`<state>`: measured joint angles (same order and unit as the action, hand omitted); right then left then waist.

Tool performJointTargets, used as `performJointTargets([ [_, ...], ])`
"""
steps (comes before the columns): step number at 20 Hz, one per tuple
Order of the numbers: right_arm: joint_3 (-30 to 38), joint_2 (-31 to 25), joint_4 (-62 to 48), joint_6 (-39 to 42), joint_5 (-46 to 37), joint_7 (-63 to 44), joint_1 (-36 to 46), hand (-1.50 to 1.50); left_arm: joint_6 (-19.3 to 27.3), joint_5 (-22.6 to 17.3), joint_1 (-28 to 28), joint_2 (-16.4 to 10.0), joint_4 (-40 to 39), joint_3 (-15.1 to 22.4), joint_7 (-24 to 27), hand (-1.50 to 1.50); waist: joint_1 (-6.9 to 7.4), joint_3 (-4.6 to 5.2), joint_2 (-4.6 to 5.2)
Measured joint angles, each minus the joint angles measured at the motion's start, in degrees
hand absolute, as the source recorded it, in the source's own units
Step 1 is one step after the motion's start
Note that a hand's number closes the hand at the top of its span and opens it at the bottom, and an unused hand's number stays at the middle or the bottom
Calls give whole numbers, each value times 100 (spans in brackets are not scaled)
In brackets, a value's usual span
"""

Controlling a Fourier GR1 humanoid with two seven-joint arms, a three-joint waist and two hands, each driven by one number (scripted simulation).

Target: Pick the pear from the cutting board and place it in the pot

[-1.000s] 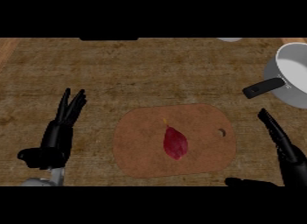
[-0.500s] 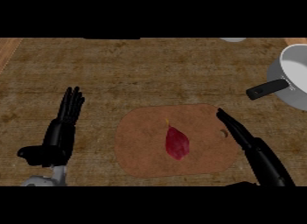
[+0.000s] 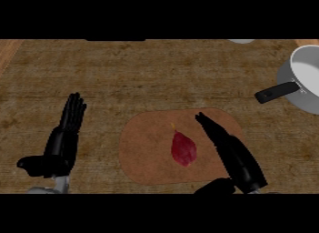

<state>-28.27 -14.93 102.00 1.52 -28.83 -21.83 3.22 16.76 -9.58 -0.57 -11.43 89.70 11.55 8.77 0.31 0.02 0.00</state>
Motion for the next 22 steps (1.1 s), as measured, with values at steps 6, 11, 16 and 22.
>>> performJointTargets([
  [6, 29, 333, -476, 234, -208, 32, 51, -150, -165, 113, 7, 97, 36, -157, -49, 0, -18, -3, 0],
  [11, 114, 679, -952, 231, -471, 277, 124, -150, -253, 289, 70, 249, 85, -249, -72, 0, -19, -3, -1],
  [16, 208, 886, -1168, 295, -765, 348, 134, -150, -339, 429, 30, 378, 87, -400, -129, 0, -23, -3, -2],
  [22, 399, 1154, -1774, 185, -916, 628, 355, -150, -390, 621, 100, 551, 94, -396, -143, 0, -16, -4, 0],
])
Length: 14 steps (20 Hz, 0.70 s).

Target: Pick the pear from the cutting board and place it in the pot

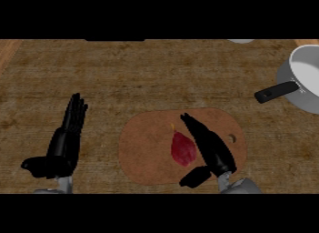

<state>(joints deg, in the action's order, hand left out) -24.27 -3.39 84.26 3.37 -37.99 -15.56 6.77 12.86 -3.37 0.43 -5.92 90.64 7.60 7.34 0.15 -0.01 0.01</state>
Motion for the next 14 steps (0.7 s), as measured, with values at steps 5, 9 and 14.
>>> performJointTargets([
  [5, 26, 131, -371, -409, -324, 406, 62, 150, -171, -42, -32, -30, 16, -175, -53, 0, -3, 3, -5],
  [9, 127, 218, -517, -788, -611, 623, 237, 150, -194, -14, -144, -23, 42, -251, -122, 0, -7, 6, -10],
  [14, 187, 281, -639, -1072, -796, 806, 313, 150, -242, 78, -44, 105, 58, -221, -75, 0, -6, 5, -9],
])
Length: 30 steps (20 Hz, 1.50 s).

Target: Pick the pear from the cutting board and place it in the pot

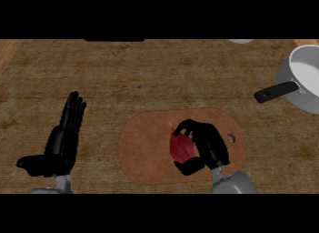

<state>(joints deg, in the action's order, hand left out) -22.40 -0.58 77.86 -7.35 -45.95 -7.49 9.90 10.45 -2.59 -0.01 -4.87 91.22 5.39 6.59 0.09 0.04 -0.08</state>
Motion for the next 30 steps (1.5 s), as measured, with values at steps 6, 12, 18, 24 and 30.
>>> performJointTargets([
  [6, 1379, -310, -524, -120, -41, -1331, 701, 150, -44, 9, -69, -10, 0, -20, 50, 0, 84, 13, 136],
  [12, 2657, -1001, -1280, -435, -403, -3058, 1463, 150, -76, 31, -159, 16, 53, 61, 73, 0, 289, 40, 309],
  [18, 3244, -1895, -2141, -668, -1331, -4584, 2598, 150, -190, 70, -346, 58, 58, 253, 52, 0, 717, 39, 393],
  [24, 3314, -2653, -3005, -614, -2497, -5320, 3622, 150, -282, 122, -499, 130, 15, 462, 5, 0, 1058, 35, 437],
  [30, 3382, -3027, -3818, -460, -3456, -5782, 4369, 150, -322, 167, -625, 175, -47, 576, -60, 0, 1177, 23, 439],
])
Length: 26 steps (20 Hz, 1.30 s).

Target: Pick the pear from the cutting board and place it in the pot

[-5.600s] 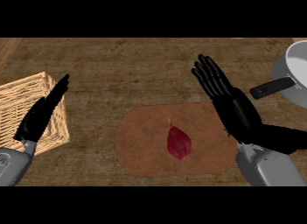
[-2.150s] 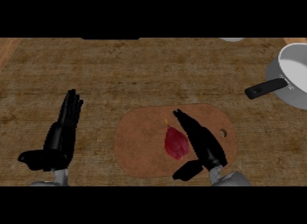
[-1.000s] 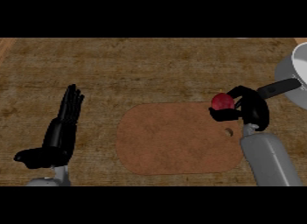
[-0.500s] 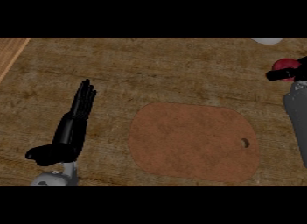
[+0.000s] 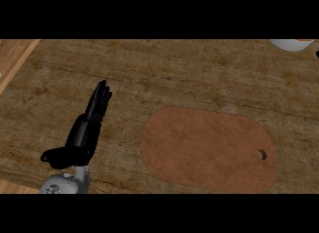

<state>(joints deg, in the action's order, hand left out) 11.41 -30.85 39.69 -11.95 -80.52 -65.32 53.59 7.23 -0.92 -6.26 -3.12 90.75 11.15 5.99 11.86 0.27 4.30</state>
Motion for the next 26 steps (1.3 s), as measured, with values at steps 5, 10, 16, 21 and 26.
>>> performJointTargets([
  [5, 127, -153, -543, 78, -615, -295, 448, 150, 26, 11, -23, 34, -58, 0, -5, 0, -27, -11, -29],
  [10, 300, -176, -984, 125, -1099, -513, 700, 150, 71, 1, -36, 27, -89, -76, -46, 0, -158, -21, -78],
  [16, 653, -155, -1315, 87, -1560, -576, 811, 150, 168, 4, 40, 21, -123, -193, -11, 0, -370, -28, -149],
  [21, 1017, -115, -1458, 22, -1842, -584, 793, 150, 233, 19, 152, 22, -128, -244, 24, 0, -554, -31, -209],
  [26, 1423, 79, -1489, -162, -1951, -568, 575, 150, 273, -1, 223, -19, -117, -354, 34, 0, -719, -36, -261],
])
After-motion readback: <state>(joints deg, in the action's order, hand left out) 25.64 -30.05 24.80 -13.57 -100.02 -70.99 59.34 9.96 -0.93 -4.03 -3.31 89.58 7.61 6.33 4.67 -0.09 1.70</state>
